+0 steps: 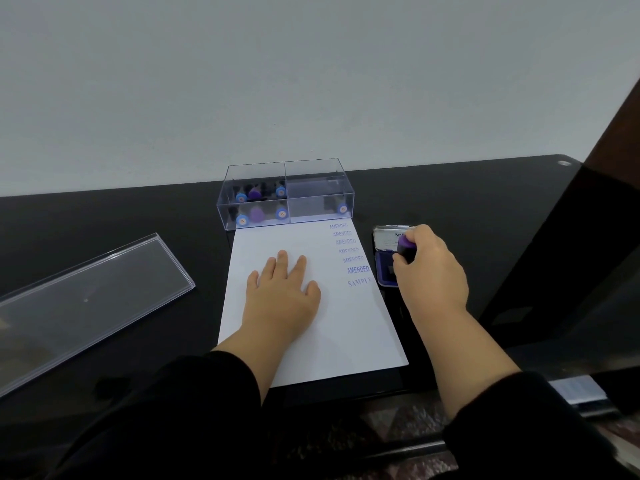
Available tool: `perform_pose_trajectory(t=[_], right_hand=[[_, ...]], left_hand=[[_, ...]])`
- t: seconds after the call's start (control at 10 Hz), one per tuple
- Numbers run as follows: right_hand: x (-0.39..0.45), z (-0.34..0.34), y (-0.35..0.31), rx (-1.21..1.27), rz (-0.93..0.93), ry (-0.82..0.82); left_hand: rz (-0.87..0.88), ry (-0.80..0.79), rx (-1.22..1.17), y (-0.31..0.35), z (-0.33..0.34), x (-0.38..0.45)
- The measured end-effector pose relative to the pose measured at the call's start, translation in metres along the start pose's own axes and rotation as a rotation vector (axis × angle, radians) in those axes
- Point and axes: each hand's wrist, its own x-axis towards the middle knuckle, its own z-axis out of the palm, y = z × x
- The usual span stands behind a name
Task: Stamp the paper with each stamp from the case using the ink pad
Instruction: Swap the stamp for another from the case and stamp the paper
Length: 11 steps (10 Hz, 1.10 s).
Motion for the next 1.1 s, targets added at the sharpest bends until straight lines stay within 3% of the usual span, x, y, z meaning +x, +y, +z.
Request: perform_pose_trajectory(t=[0.3,0.7,1.1], right_hand=[[-0.009,-0.008,-0.008,0.181,-0.104,-0.054],[-0.024,0.003,-0.013,0.126,-0.171,-0.173],[-0.03,0.009,-0.017,0.058,-0.194,-0.179]], left_hand=[[-0.002,0.014,-0.025,0.0,0.001,-0.001],[-0.006,0.002,-0.018,0.0,0.001,0.0],[-0.006,0.005,-0.003,0.0,0.001,0.001]])
